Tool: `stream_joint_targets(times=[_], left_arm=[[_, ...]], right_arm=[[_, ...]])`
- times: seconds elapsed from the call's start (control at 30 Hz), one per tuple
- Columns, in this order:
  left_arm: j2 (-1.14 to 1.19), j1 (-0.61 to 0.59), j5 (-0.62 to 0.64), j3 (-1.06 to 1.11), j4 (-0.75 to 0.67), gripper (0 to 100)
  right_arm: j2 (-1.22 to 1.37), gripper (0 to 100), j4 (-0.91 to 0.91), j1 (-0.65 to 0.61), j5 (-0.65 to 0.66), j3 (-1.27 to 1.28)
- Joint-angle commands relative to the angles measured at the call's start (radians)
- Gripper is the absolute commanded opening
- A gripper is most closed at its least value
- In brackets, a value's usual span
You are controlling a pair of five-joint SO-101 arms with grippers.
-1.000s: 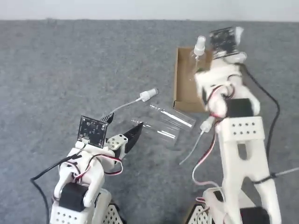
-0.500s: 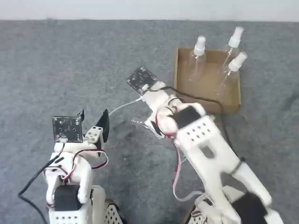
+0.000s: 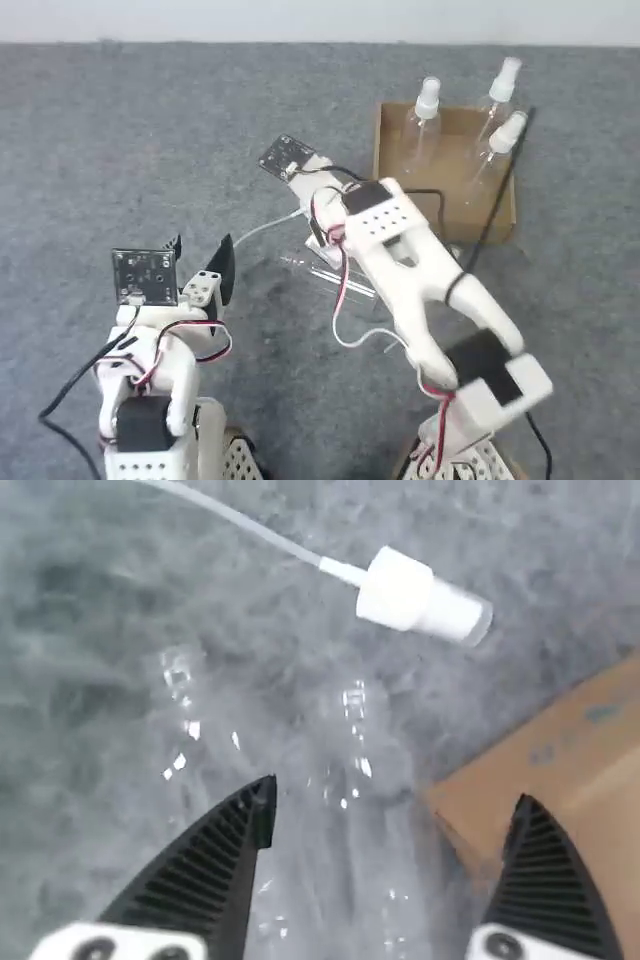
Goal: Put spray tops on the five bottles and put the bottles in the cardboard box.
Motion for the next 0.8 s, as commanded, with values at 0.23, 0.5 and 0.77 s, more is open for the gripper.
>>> stream_joint_targets(times=[0.23, 0.5, 0.77], left_arm=[[0.003, -0.008, 0.008, -0.047, -0.008, 21], [0.003, -0.008, 0.008, -0.045, -0.008, 21], [0.002, -0.006, 0.008, -0.036, -0.014, 21]], right_arm=[[0.177, 29.6, -0.007, 0.039, 0.008, -0.175], [0.182, 13.6, 0.073, 0.036, -0.006, -0.147], [0.15, 9.9, 0.139, 0.036, -0.095, -0.195]])
